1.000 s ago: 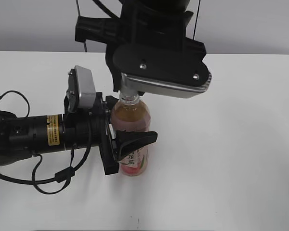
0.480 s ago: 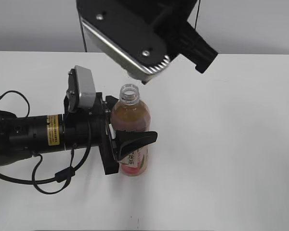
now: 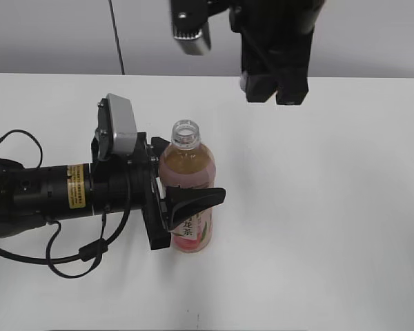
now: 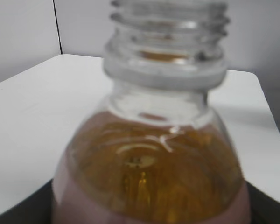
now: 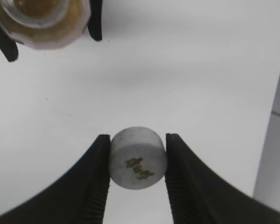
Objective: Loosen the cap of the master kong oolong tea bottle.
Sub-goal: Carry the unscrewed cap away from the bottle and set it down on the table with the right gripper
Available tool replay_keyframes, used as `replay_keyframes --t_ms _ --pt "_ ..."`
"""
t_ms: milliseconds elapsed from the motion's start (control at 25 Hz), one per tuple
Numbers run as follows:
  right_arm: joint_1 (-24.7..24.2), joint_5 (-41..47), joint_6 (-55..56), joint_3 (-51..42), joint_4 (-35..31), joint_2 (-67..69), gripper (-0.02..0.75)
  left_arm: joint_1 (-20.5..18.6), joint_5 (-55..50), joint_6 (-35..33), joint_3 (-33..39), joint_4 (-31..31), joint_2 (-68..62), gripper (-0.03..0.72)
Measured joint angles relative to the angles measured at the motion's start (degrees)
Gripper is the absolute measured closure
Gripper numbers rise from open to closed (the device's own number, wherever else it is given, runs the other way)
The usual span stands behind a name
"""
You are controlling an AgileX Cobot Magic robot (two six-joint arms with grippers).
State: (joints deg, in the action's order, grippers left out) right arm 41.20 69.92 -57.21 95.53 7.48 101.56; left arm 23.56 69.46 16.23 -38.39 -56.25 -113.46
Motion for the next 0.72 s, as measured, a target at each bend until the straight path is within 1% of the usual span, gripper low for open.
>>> replay_keyframes --t_ms 80,200,360,520,720 --pt "-2.9 0.0 1.38 -2.15 -2.31 0.0 0.464 0.0 0.0 0.0 0.0 0.06 0.0 0.249" --pt "-7.12 0.0 2.3 -6.43 -7.48 0.0 0.464 0.0 0.0 0.05 0.0 0.33 0.0 0.249" --pt "-10.83 -0.55 6.38 -13.06 -10.19 -0.05 0.464 0.0 -0.11 0.05 0.0 0.6 0.0 0.249" --pt "-12.64 -5.92 13.13 -21.21 -10.09 -0.03 0.464 0.0 -0.3 0.05 0.0 1.68 0.0 0.249" --pt "-12.99 -16.49 24.64 -30.91 -9.13 -0.03 0.464 0.0 -0.5 0.05 0.0 2.52 0.0 0.249"
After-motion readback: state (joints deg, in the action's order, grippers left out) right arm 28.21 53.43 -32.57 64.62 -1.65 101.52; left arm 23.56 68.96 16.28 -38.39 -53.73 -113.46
